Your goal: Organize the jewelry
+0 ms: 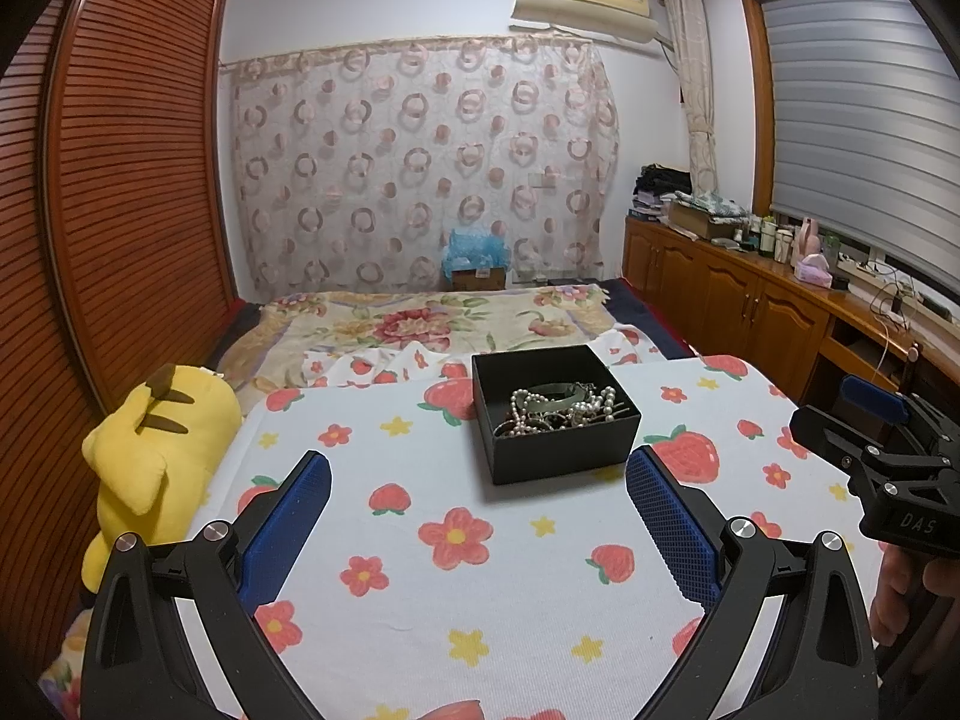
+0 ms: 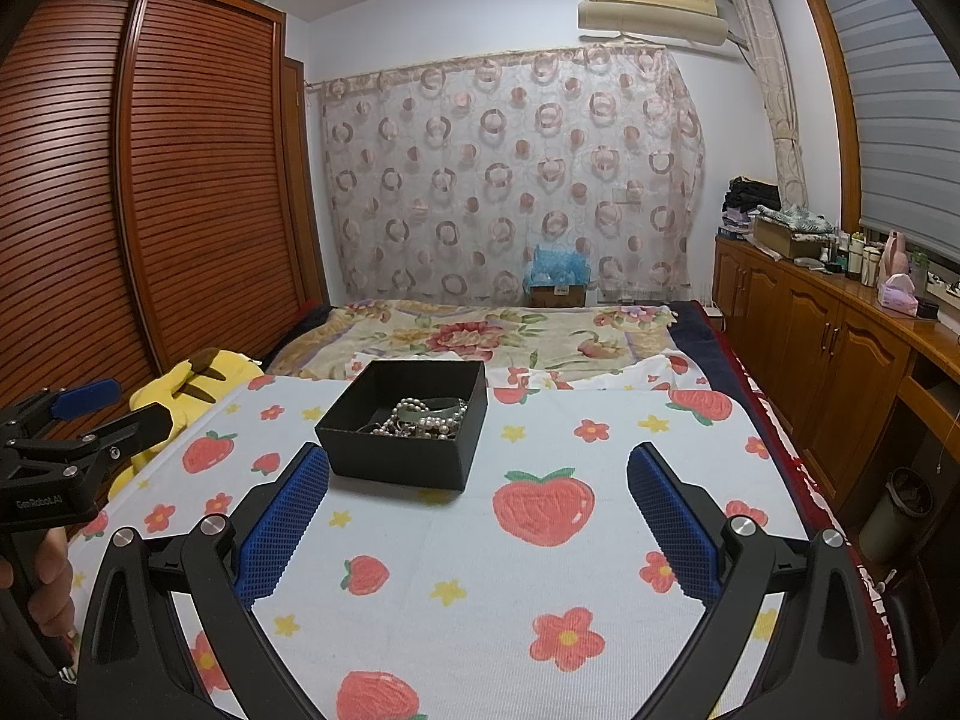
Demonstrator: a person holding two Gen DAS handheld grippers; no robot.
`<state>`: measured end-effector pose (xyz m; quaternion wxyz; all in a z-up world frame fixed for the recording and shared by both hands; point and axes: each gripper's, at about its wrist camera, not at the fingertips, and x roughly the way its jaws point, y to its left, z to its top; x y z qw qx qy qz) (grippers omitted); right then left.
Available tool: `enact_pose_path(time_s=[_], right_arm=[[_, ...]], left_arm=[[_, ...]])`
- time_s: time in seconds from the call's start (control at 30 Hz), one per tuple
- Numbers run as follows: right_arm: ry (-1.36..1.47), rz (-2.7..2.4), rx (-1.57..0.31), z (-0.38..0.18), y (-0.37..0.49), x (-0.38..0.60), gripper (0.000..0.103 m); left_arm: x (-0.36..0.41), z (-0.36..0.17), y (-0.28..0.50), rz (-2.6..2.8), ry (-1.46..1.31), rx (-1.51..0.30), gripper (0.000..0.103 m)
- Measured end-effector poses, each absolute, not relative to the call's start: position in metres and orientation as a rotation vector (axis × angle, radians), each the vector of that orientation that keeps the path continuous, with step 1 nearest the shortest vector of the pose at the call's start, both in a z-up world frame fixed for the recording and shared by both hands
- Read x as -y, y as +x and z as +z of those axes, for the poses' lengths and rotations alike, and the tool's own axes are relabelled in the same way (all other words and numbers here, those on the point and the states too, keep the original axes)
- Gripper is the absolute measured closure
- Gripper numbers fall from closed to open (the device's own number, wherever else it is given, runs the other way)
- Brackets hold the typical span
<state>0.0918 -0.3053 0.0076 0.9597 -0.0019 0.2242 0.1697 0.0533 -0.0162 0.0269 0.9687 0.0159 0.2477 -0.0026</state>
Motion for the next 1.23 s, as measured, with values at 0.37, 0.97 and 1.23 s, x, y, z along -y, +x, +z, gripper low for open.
enact_pose_path(time_s=[0.37, 0.97, 1.23], right_arm=[[-0.004, 0.344, -0.454, 0.0075, 0.0918, 0.3053, 0.003], [-0.003, 0.344, -0.455, 0.0065, 0.0917, 0.3058, 0.003], [-0.002, 0.343, -0.454, 0.0064, 0.0918, 0.3062, 0.003]], left_arm=[[0.0163, 0.0263, 0.0530, -0.004, 0.032, -0.500, 0.008], [0.0157, 0.0293, 0.0519, -0.007, 0.028, -0.480, 0.008], [0.0155, 0.0278, 0.0511, -0.001, 0.027, -0.484, 0.008]])
